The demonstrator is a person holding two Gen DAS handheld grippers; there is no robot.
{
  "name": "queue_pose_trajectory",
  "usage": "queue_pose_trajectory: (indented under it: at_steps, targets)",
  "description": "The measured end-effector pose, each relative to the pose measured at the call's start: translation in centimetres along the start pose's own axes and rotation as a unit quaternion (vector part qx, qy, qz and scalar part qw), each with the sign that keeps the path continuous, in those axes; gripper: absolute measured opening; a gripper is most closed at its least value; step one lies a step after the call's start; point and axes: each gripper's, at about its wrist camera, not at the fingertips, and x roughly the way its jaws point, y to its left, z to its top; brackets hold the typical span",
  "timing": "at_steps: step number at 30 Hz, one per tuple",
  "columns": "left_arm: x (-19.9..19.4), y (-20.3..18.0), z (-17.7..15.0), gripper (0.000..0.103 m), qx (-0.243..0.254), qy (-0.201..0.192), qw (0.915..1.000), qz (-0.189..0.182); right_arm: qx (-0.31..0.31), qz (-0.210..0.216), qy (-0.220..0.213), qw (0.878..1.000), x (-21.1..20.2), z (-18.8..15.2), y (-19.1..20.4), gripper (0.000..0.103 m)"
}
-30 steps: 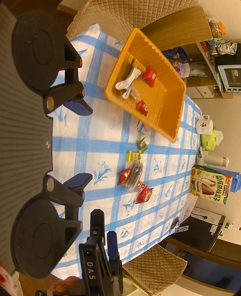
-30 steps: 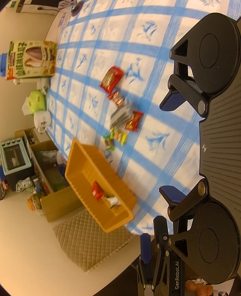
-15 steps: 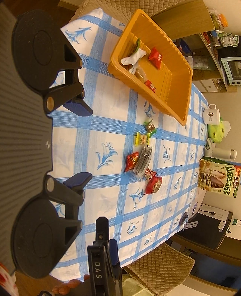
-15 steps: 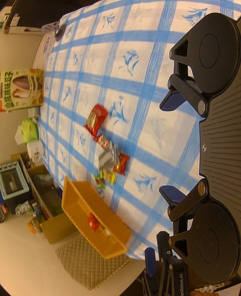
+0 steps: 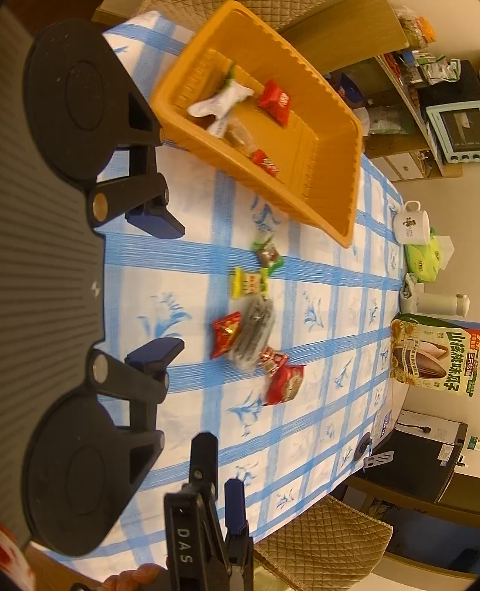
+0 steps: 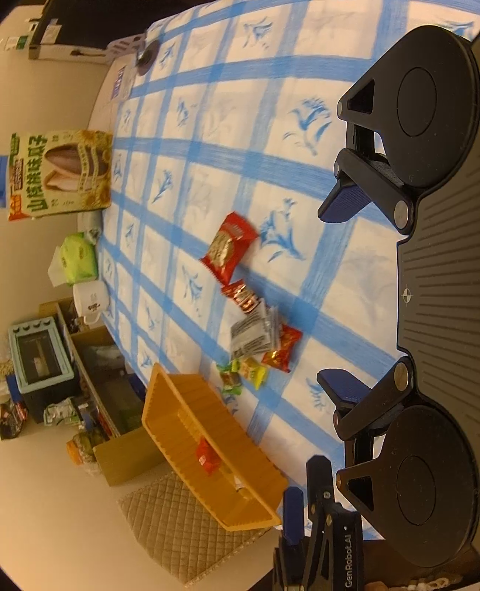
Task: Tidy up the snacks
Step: 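Grasp the clear dark snack packet with the right tool while the left tool grasps the yellow-green candy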
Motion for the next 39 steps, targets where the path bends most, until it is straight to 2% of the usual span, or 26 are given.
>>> queue_pose_trajectory:
  at_steps: [12, 21, 35, 39]
  targets:
    - [3.0, 1.4, 2.3, 0.056, -0.004, 0.006, 1.0, 0.0, -0.062, 0.047, 0.001, 0.997, 5.2, 3.8, 1.3, 0.053]
    - [4.6, 2.5, 3.0, 0.056, -0.011, 0.014, 0.9998, 0.004, -0.105, 0.064, 0.027, 0.992, 9.2, 5.2, 1.8, 0.046]
    - [5.9, 3.3, 3.8, 0.055, -0.015, 0.022, 0.9996, 0.006, -0.171, 0.065, 0.054, 0.982, 13.0, 5.4, 2.6, 0.046]
    - [6.2, 3.2, 4.0, 0.055, -0.014, 0.024, 0.9996, 0.005, -0.202, 0.054, 0.054, 0.976, 13.4, 4.9, 3.0, 0.037]
